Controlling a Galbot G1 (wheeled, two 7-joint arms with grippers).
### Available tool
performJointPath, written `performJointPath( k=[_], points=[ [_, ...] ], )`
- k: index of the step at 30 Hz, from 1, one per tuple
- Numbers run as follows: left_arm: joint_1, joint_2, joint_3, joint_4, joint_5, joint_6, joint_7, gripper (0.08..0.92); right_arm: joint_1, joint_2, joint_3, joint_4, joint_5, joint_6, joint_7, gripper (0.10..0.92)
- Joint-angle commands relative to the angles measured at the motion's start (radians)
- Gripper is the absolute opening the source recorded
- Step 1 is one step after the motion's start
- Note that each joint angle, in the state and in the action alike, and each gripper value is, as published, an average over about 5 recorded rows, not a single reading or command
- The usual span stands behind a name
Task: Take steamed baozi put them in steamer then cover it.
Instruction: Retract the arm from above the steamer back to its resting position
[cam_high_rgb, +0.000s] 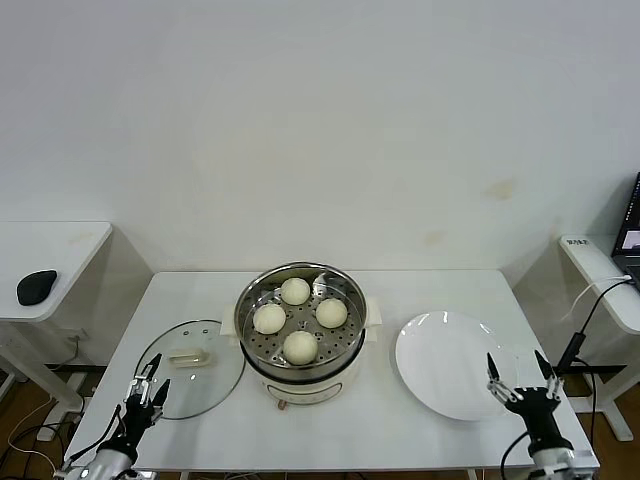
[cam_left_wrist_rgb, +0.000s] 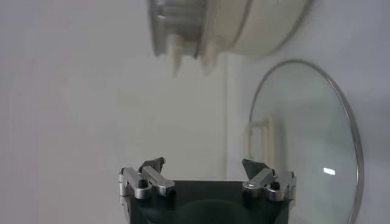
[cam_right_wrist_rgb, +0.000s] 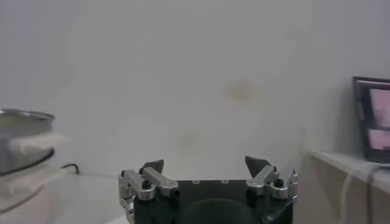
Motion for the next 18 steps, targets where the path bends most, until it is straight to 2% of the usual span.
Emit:
performJointPath(
  k=[1, 18],
  points=[
    [-0.17, 0.033, 0.071, 0.146, 0.058, 0.003, 0.022, 0.823, -0.044, 0.041, 0.054, 0.007, -0.023, 0.008, 0.004, 0.823],
    [-0.299, 0.031, 0.129, 0.26, -0.035, 0.004, 0.029, 0.823, -0.063, 0.087, 0.082, 0.003, -0.072, 0.037, 0.0, 0.823]
  ],
)
